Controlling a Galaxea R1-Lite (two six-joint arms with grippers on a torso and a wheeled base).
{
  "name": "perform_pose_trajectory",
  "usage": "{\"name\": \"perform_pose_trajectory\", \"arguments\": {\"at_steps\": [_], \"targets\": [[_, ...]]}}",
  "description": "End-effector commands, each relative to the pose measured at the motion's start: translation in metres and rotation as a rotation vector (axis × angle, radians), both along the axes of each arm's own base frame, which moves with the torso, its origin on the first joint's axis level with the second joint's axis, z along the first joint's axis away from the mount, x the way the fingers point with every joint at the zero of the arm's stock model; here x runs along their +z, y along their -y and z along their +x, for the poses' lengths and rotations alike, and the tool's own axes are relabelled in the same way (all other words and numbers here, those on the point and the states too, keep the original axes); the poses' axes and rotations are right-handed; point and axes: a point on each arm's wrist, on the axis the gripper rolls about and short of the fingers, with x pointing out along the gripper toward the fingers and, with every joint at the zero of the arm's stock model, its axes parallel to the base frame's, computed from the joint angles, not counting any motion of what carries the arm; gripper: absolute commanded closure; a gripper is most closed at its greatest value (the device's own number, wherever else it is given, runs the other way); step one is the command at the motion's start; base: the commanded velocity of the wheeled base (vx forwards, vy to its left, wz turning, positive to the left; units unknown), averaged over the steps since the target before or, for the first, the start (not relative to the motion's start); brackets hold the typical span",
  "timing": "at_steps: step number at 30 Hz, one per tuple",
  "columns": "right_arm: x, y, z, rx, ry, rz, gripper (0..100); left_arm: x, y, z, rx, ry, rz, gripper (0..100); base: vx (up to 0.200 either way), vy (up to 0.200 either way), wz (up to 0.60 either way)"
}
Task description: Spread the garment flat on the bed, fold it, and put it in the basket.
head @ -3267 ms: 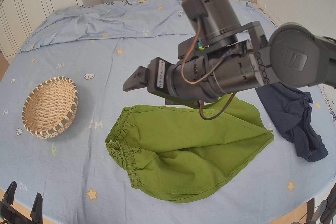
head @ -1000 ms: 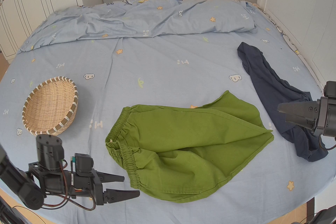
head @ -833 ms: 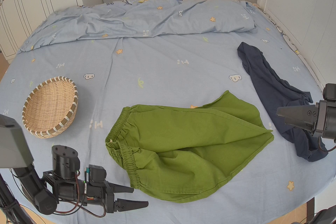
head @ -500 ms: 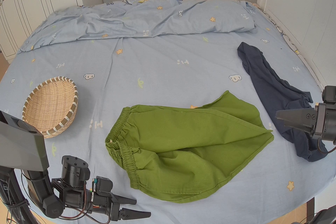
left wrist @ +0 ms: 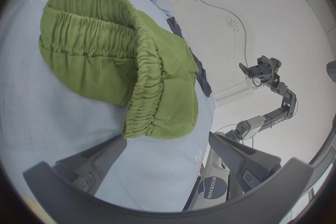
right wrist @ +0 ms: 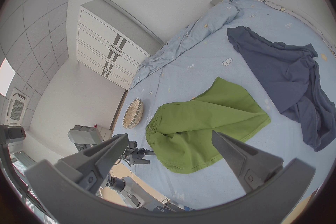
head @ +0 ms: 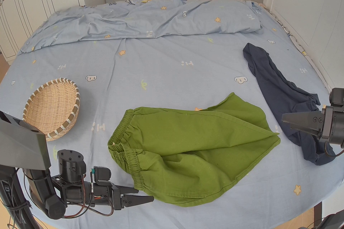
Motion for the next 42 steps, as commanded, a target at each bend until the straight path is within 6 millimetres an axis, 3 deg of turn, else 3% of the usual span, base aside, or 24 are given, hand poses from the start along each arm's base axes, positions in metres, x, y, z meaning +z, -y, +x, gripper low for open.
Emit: {"name": "perform_pose_trajectory", "arguments": {"at_steps": [1, 15, 25, 39, 40, 42], "targets": [[-0.002, 0.000, 0.001, 0.000, 0.004, 0.003, 0, -0.006, 0.002, 0.003, 0.000, -0.015, 0.002, 0, 0.000, 0.000, 0.00], [-0.004, -0.001, 0.002, -0.001, 0.034, 0.013, 0, -0.014, 0.001, 0.000, 0.000, -0.050, 0.018, 0, 0.000, 0.000, 0.00], [-0.004, -0.001, 0.001, -0.003, 0.037, 0.014, 0, -0.023, 0.005, 0.014, 0.024, -0.031, 0.033, 0, 0.000, 0.000, 0.00], [-0.003, -0.001, 0.001, -0.002, 0.039, 0.013, 0, -0.015, 0.004, 0.019, 0.053, 0.055, 0.003, 0, 0.000, 0.000, 0.00], [-0.003, -0.001, 0.001, -0.002, 0.039, 0.013, 0, -0.015, 0.002, 0.020, 0.060, 0.064, -0.001, 100, 0.000, 0.000, 0.00], [-0.004, -0.001, 0.001, -0.002, 0.038, 0.013, 0, -0.014, 0.001, 0.020, 0.064, 0.064, 0.000, 100, 0.000, 0.000, 0.00]]}}
